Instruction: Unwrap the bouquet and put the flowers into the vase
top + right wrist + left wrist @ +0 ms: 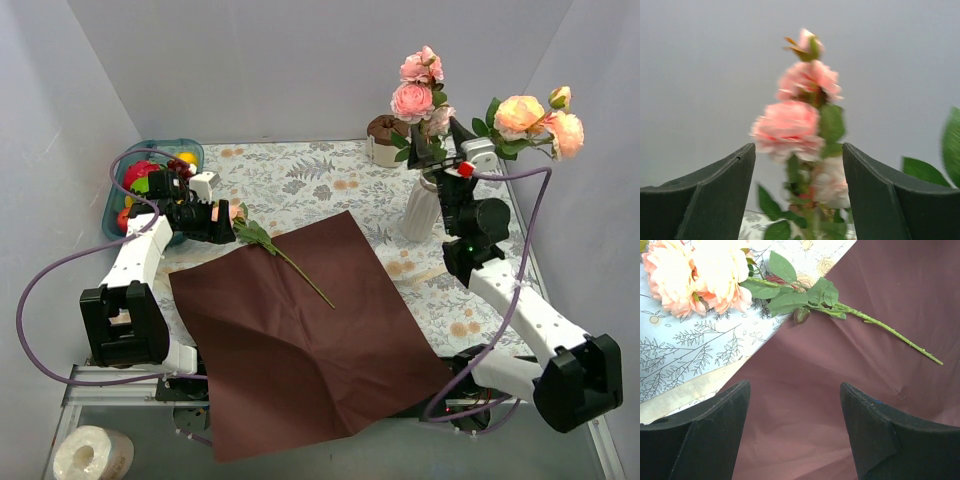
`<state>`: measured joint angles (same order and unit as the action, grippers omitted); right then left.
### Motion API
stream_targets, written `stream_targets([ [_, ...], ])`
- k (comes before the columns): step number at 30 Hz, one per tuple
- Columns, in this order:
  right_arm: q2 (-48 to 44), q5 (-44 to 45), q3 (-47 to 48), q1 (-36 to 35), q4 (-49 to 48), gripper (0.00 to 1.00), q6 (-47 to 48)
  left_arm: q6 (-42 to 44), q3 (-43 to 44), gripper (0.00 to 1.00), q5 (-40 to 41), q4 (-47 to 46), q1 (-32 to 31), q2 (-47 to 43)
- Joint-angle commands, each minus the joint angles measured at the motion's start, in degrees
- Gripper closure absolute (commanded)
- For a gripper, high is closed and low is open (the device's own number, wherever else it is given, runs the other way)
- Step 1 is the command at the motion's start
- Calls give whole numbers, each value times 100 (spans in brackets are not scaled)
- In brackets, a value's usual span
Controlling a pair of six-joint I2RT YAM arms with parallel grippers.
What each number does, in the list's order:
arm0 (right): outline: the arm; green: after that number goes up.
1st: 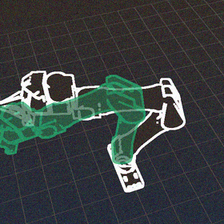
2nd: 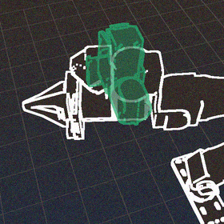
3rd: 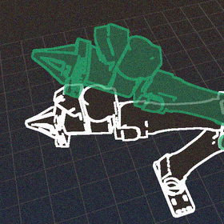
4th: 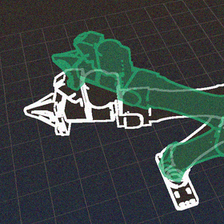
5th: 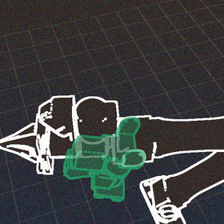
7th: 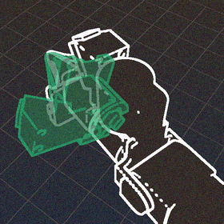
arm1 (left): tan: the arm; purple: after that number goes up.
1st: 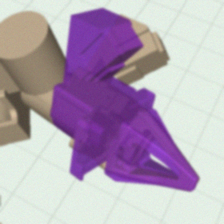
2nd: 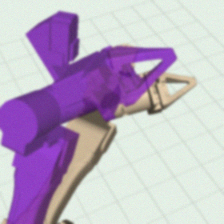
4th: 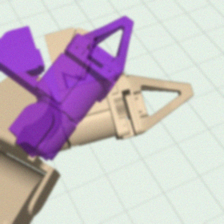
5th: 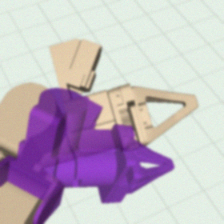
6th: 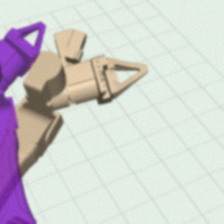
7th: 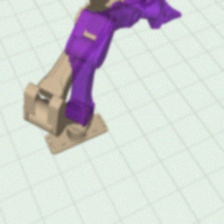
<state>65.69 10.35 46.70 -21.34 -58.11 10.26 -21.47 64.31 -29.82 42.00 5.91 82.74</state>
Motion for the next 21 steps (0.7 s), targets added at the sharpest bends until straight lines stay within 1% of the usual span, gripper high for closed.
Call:
stream_targets([
  [1,-513,72,541,-1027,913,22,334,-85,107,28,-111,-60,33,-276],
  [2,-513,116,838,-1247,1167,21,432,-128,116,28,-111,-60,41,-258],
  [3,-479,256,998,-1676,1509,19,546,-216,134,29,-103,-69,33,-250],
  [4,-426,405,1147,-1898,2070,18,721,-278,169,28,-85,-86,33,-232],
  [5,-330,502,1436,-2083,2432,17,697,-331,195,28,-94,-87,33,-223],
  [6,-285,486,1526,-2328,2731,17,670,-409,239,28,-137,-69,33,-206],
  [7,-163,564,1614,-2478,3274,16,661,-445,327,28,-207,9,33,-188],
  [9,39,985,1929,-2856,3927,15,443,-550,432,28,-278,71,33,-188],
  [10,249,1074,1992,-2962,4539,14,328,-586,529,28,-296,80,33,-205],
  [13,627,1381,1922,-3481,4983,10,99,-726,792,24,-296,133,33,-337],
  [14,751,1530,1913,-3612,5237,9,12,-744,898,16,-252,203,33,-346],
  [15,891,1558,1948,-3857,5344,8,-93,-779,1047,12,-208,447,33,-277],
  [16,1206,1671,2018,-3999,5449,8,-121,-779,1196,2,-191,615,41,-198],
  [17,1383,1890,2106,-4148,5694,7,-173,-745,1476,2,-190,782,42,-136],
  [19,1865,1892,2421,-4351,5976,5,-462,-753,1575,2,-156,898,85,-187],
  [20,1973,1735,2458,-4395,5995,5,-551,-788,1593,2,-121,854,86,-258],
  [21,2070,1638,2467,-4431,5943,2,-639,-806,1637,2,-16,802,103,-345],
])
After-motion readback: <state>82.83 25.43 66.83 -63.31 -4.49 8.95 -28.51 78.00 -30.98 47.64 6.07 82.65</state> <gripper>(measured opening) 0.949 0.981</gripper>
